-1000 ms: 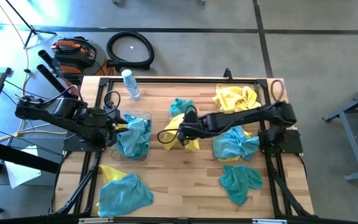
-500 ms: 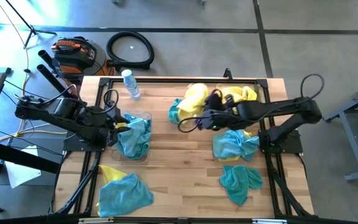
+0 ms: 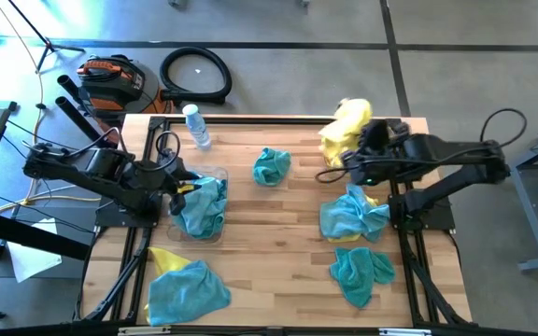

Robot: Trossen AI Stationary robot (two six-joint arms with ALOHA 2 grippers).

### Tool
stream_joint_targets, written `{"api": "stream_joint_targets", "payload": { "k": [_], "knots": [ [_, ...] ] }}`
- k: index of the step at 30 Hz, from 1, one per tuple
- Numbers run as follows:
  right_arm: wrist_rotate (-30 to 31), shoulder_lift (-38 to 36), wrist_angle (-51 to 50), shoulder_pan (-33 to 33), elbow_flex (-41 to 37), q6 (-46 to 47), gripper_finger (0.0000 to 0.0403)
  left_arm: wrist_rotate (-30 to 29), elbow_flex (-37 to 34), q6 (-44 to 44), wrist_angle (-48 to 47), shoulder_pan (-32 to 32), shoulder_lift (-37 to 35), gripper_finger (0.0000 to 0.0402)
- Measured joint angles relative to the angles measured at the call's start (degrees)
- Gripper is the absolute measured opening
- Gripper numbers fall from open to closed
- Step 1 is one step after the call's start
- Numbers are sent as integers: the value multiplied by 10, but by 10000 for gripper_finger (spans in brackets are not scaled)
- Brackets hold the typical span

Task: Sort microfiber towel by color & place in baskets
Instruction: Put the yellow microfiber cloth into the right transparent bin

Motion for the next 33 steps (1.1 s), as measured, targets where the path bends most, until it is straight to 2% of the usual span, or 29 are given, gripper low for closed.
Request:
{"api": "stream_joint_targets", "payload": {
  "k": [2, 6, 8, 14, 17, 22, 26, 28, 33],
  "knots": [
    [-1, -19, -20, -2, -3, 24, 0, -12, 0, -13, 0, 0, 4, 124],
    [-28, -64, -15, -28, -27, -8, 0, -33, 0, -33, 0, 0, 10, 124],
    [-49, -77, -17, -56, -46, -7, 0, -41, 0, -44, 0, 0, 12, 124],
    [-124, -101, -5, -164, -139, -81, 0, -59, 0, -85, 1, 0, 18, 124],
    [-176, -105, 50, -218, -185, -136, 0, -63, 0, -95, 1, 0, 22, 124],
    [-300, -104, 260, -306, -260, -252, 0, -66, 0, -119, 2, 0, 31, 124],
    [-404, -104, 395, -373, -313, -306, 0, -67, 0, -139, 1, 0, 40, 124],
    [-430, -105, 403, -403, -329, -312, 0, -67, 0, -147, 0, 0, 44, 124],
    [-450, -106, 326, -454, -344, -292, 0, -62, 0, -164, -1, 0, 61, 124]
  ]
}}
